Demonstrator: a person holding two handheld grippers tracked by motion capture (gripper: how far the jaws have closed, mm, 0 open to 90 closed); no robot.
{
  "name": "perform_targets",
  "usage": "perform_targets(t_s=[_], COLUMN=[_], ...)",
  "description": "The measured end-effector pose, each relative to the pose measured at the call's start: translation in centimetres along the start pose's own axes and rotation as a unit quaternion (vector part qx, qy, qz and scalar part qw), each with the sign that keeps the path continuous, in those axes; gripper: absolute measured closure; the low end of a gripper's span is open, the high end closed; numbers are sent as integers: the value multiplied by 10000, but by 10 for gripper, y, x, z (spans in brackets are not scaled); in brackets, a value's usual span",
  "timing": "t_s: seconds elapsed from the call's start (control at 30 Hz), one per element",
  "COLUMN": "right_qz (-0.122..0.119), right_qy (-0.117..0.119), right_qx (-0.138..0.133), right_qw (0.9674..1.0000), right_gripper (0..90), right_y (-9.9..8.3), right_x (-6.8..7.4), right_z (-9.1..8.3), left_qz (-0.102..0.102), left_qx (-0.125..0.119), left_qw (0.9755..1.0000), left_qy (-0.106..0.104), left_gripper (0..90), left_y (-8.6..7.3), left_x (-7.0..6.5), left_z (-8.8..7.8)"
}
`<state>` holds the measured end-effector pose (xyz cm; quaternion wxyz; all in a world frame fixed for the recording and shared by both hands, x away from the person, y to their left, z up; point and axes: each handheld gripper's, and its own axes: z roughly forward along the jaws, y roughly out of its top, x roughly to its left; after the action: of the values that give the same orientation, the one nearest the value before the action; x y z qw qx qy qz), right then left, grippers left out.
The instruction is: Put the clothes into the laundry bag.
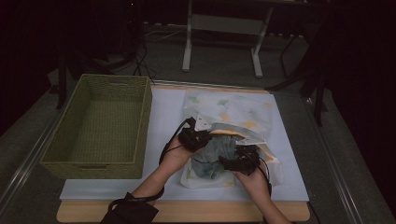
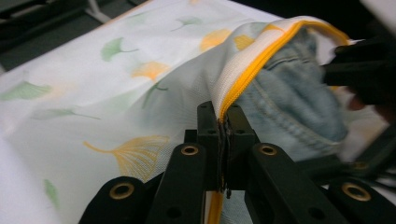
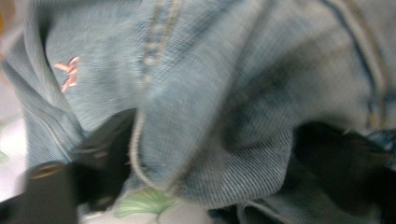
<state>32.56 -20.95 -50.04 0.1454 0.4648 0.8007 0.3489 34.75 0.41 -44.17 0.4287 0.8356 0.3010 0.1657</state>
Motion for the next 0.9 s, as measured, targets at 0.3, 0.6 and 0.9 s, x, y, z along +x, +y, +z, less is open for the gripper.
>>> perform_targets(t_s=[0.3, 0.6, 0.9], right_qz=[-450, 7, 641], right_qy=[-23, -637, -889], right_qx=[-271, -1381, -736], right_qw=[9986, 9884, 9912], right_gripper=[801, 801, 591], right_y=[10, 39, 22], right_x=[2, -5, -43], right_z=[1, -18, 21], left_qz=[124, 213, 254], left_qx=[8, -173, -80], left_qw=[9999, 9996, 9996], left_qy=[-23, -117, -45], left_gripper=[886, 886, 883], left_y=[1, 10, 6], left_x=[-1, -4, -3], left_z=[-4, -16, -21])
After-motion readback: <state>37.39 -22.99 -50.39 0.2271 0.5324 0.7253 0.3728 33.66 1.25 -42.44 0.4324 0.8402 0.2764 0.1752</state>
